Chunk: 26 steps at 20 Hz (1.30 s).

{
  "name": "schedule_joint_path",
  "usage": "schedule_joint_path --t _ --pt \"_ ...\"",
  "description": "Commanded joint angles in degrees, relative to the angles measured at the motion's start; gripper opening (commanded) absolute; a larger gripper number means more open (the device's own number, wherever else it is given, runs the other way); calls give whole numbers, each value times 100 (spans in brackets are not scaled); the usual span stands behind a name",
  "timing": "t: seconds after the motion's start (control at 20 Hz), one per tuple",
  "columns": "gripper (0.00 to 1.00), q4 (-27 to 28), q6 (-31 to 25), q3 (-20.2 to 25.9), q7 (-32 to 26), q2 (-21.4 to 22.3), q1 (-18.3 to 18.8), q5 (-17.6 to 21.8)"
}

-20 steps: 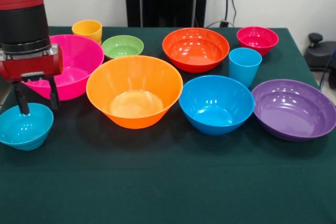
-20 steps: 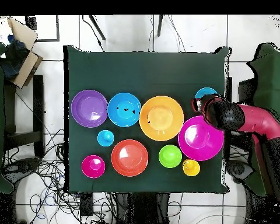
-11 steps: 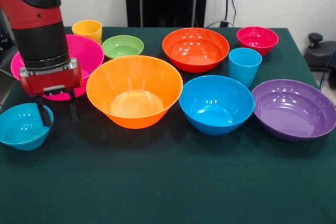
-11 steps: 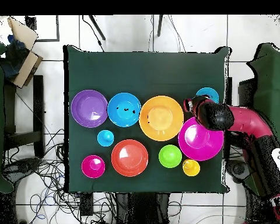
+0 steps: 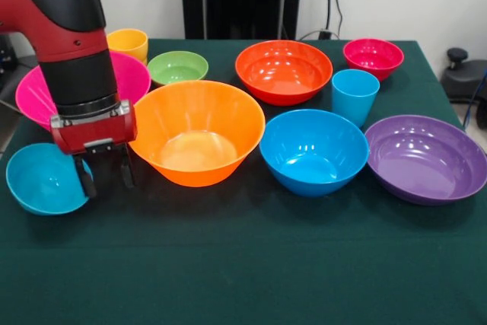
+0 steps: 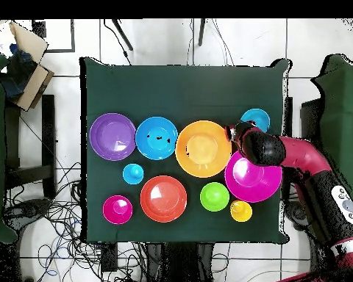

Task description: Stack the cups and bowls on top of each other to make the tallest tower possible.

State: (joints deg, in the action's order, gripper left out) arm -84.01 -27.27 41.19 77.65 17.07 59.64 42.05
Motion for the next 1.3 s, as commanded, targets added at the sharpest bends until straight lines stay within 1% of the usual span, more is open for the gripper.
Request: schedule_joint_path --t 0.05,0.35,0.5,0.6,0.95,1.1,1.2,1.3 --pt "100 135 168 -174 -615 -207 -194 507" --pt "100 -29 110 -93 -628 -96 -95 405" --pt "100 -111 -11 -73 -574 111 -30 288" --pt "100 -118 -96 -31 -658 160 23 248" --pt "100 9 -276 74 -896 155 80 201" --pt "100 178 -326 114 -1037 19 46 222" --pt "100 259 -255 104 -1060 -91 20 285" --pt "100 202 -274 137 -1125 -103 85 268"
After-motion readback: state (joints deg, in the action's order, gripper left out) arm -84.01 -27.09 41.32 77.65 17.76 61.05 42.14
